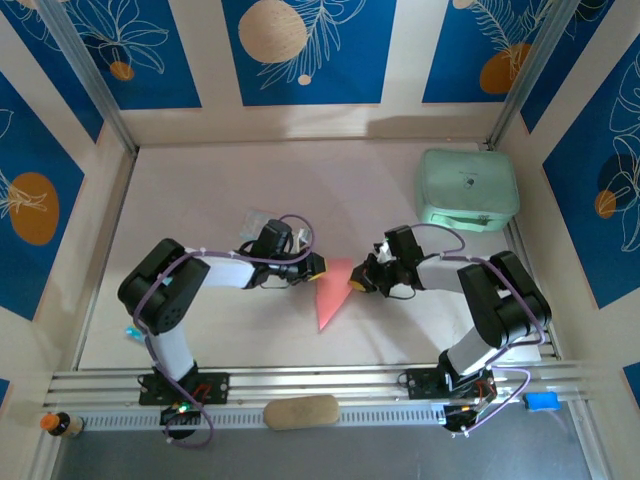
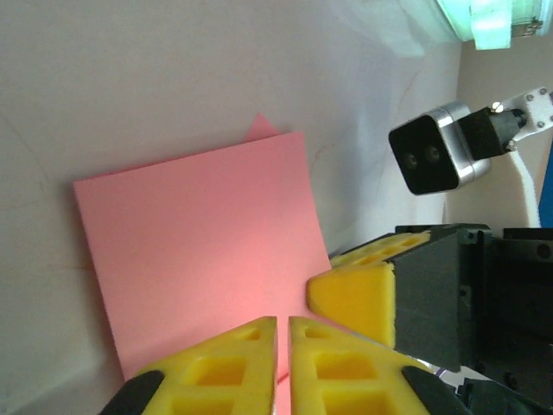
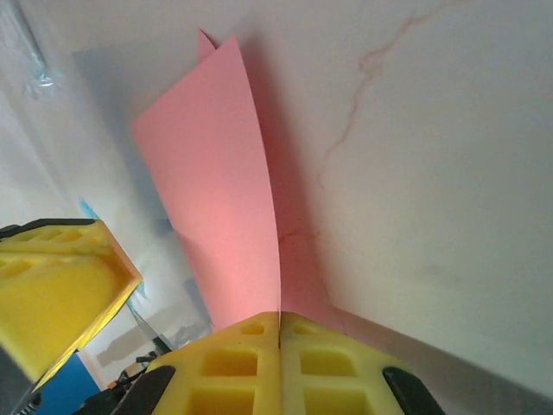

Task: Fold a paper plane with a square sheet of paper (pick it up from the middle)
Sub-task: Fold the wing for the fifth time at the center of the table.

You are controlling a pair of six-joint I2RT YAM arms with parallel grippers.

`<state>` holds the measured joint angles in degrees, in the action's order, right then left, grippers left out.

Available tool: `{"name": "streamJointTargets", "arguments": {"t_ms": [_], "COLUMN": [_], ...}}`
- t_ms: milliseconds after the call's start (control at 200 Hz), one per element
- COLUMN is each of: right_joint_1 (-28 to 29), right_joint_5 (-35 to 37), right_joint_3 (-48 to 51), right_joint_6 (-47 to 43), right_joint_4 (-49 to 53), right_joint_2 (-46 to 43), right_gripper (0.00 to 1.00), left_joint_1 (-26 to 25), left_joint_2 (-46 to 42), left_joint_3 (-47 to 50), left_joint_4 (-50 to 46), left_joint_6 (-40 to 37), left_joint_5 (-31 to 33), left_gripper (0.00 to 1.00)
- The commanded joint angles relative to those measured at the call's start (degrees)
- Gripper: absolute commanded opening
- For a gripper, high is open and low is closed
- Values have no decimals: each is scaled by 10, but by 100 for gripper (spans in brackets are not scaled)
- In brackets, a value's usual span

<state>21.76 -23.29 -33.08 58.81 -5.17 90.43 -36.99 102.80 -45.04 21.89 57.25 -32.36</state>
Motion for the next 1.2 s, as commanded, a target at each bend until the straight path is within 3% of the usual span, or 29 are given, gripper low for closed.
{"name": "streamJointTargets", "arguments": {"t_ms": [0, 285, 510, 735, 1195], "right_joint_1": [3, 8, 9, 2, -23], "right_joint_5": [4, 5, -17, -66, -113], "right_joint_3": [6, 11, 2, -29, -74], "right_joint_6": [11, 10, -5, -69, -171], "right_joint_4": [0, 1, -5, 2, 24], "right_joint_2": [-15, -33, -21, 9, 72], "right_gripper": [4, 7, 11, 27, 31], "left_joint_1": [-3, -3, -4, -4, -4], "left_joint_2": [20, 39, 57, 64, 72], "left_joint_3": [6, 28, 35, 34, 33], "left_joint_4": [11, 21, 37, 26, 25], "left_joint_6": [9, 7, 8, -3, -13], "left_joint_5": [11, 18, 7, 3, -4], "left_gripper": [9, 0, 0, 0, 0]}}
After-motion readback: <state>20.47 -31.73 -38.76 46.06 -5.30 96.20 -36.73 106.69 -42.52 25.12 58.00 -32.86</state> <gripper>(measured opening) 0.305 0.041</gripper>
